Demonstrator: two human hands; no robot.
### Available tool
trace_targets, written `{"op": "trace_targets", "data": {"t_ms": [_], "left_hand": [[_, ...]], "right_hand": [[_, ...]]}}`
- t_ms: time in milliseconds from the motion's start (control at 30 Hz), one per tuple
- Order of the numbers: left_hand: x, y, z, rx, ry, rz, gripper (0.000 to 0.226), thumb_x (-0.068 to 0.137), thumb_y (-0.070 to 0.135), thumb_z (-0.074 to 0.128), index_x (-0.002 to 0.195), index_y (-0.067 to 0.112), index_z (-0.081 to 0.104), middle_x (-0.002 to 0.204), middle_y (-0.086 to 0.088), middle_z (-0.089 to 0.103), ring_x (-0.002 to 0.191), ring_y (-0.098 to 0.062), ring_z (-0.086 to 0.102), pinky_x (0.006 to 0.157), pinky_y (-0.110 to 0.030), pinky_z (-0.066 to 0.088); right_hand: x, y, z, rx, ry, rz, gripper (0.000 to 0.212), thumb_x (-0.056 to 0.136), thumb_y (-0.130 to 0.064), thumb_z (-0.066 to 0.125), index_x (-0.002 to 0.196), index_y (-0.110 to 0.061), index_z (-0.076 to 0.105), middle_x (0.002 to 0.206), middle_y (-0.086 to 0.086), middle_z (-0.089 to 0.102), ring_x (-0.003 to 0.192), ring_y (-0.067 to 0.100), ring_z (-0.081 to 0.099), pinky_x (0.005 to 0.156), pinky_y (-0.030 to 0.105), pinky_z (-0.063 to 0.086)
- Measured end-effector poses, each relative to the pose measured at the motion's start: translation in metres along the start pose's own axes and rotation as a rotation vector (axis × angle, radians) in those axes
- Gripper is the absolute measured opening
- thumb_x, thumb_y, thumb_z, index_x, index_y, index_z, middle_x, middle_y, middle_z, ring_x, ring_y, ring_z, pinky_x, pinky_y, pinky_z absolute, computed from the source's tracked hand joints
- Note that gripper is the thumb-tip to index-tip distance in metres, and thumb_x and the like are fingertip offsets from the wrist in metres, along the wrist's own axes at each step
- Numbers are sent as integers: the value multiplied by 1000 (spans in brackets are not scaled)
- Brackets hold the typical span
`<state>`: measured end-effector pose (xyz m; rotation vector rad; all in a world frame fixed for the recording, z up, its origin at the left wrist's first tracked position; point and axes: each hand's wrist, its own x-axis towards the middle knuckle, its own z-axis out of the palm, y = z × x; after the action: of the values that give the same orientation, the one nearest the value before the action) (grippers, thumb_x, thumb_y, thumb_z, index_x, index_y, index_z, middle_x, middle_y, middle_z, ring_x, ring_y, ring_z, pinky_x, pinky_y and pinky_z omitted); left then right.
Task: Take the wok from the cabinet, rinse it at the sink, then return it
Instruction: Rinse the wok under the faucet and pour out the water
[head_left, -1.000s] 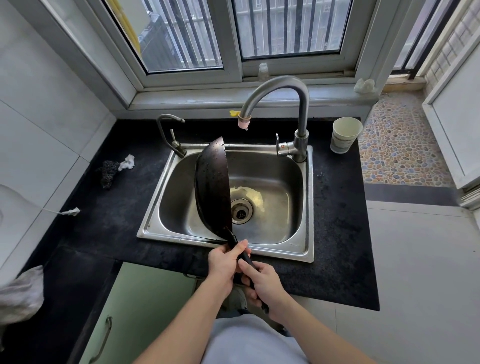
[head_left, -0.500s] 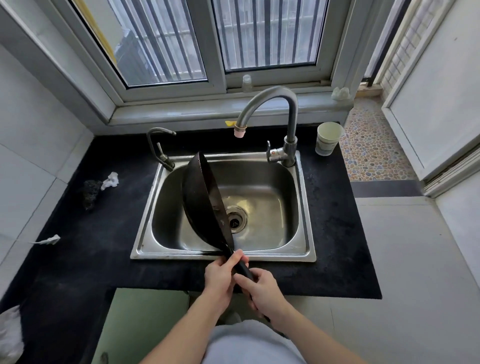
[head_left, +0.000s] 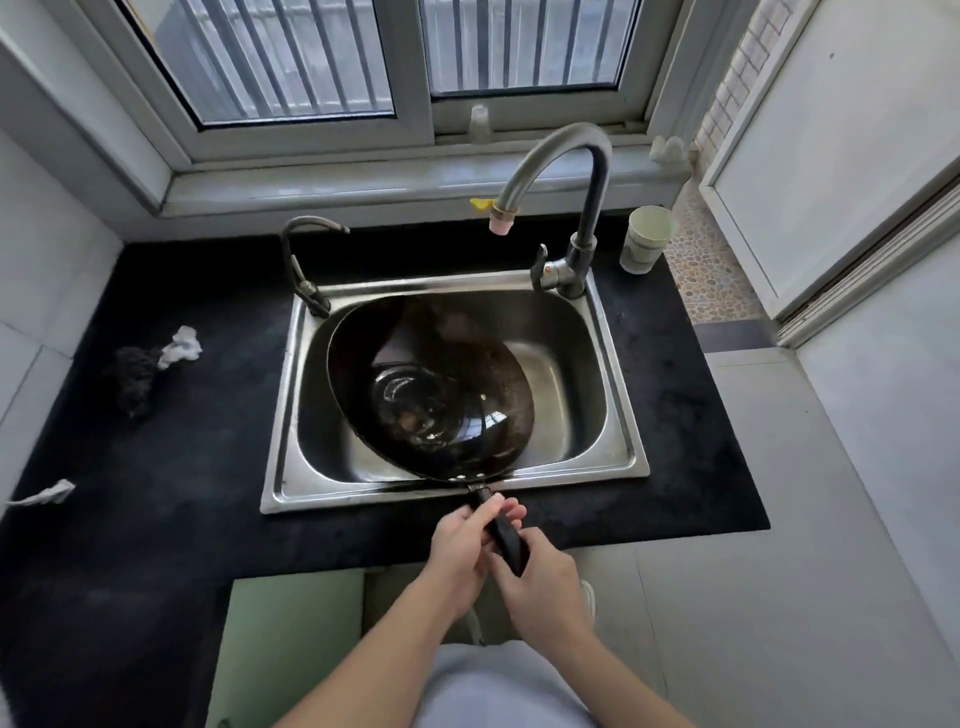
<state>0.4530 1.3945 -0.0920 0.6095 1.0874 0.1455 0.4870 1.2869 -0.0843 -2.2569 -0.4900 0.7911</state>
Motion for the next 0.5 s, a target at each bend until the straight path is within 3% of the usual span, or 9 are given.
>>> {"op": "trace_targets", "data": {"t_ms": [133,333,400,500], "left_hand": [[4,7,-7,84,-2,-19,19,88,6,68,102,-7,69,101,-23,75,94,-31,70,90,-39,56],[8,16,-19,120,-75,-75,20,90,8,66,106,-4,68,105,-20,74,94,-28,72,80,-33,60],[8,18,-24,150,-111,-69,22,91,8,65,109,-6,67,107,-20,74,94,-25,73,75,-29,60],[10,21,-33,167,-153,-66,26,91,6,65,112,-8,64,110,-22,73,97,-25,73,77,-28,60]], "right_hand": [[-8,-11,10,-31,27,49,17,96,-45,57,94,-31,48,81,-10,58,67,4,51,56,14,42],[-8,-14,24,33,1,112,18,100,-45,49,97,-27,51,82,-9,60,74,11,55,58,21,37],[-8,-13,28,178,-48,155,20,99,-39,54,98,-20,56,76,-7,61,64,6,57,55,17,46],[-6,-13,31,499,-219,269,21,98,-31,60,101,-10,62,76,6,67,62,15,68,53,31,58]]}}
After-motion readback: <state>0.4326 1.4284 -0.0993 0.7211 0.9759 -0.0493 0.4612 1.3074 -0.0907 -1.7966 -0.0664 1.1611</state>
